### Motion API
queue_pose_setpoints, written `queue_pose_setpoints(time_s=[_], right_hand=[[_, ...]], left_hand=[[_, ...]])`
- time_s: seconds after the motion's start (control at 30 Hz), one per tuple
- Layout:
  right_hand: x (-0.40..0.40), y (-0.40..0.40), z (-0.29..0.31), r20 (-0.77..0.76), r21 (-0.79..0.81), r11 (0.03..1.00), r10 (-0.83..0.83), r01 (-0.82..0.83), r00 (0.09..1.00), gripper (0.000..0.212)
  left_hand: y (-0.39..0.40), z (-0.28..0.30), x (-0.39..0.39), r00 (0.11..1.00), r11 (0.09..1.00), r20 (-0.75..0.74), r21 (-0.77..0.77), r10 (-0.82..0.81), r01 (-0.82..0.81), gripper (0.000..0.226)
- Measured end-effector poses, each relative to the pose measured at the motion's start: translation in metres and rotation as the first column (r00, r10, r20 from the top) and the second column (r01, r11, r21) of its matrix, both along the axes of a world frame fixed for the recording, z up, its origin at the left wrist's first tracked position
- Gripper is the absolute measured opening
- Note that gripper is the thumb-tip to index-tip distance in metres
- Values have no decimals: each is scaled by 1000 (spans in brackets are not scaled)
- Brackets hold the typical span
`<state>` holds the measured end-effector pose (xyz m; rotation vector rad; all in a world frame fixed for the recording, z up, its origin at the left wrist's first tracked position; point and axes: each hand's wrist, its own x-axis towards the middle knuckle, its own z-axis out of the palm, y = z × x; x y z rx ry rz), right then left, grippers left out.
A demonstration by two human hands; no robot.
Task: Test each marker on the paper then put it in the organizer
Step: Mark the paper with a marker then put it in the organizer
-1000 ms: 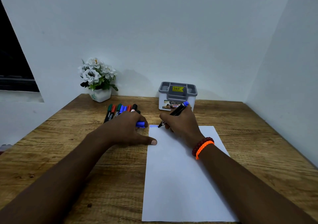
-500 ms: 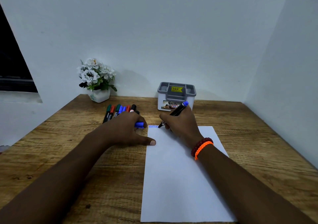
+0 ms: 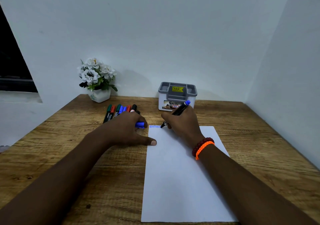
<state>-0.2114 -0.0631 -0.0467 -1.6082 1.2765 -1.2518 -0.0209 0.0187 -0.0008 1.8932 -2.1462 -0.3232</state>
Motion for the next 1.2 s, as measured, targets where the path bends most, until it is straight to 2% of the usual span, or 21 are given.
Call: queue_pose_setpoints(time_s=[0.2,0.4,0.53,0.63,0.77,0.87,1.03,1.13,1.2], right_hand=[[1,-1,0,5,0,1000,-15,15,1000,54],[-1,-3,-1,-10,-2,1000,-18,18,1000,36],[0,0,1,-11,-9,1000,-28,28,1000,47],[0,0,1,0,-14,999,-41,41,999,38],[-1,0,1,10,-5,999,-42,42,999,44],[-2,1,1,4,-10,999,-45,45,999,38],[-1,2,2,7,-13,999,-51,51,999,51],[-1,2,2,12,-5,998,-55,55,998,45],[-1,3,2,22,-10,998,-55,55,998,49]], left_hand=[[0,0,0,1000,1000,5,8,4,-4,82],[0,0,0,1000,1000,-6,14,1,-1,81],[0,0,0,1000,1000,-4,19,5,-4,81],[-1,0,0,1000,1000,-7,16,2,-2,81],[0,0,0,1000,1000,-1,16,6,-6,80],[0,0,0,1000,1000,-2,13,9,-9,79],[-1,-1,0,1000,1000,-3,8,9,-9,78],[-1,-1,0,1000,1000,2,10,4,-4,77],[-1,-1,1,1000,1000,5,7,3,-3,78]])
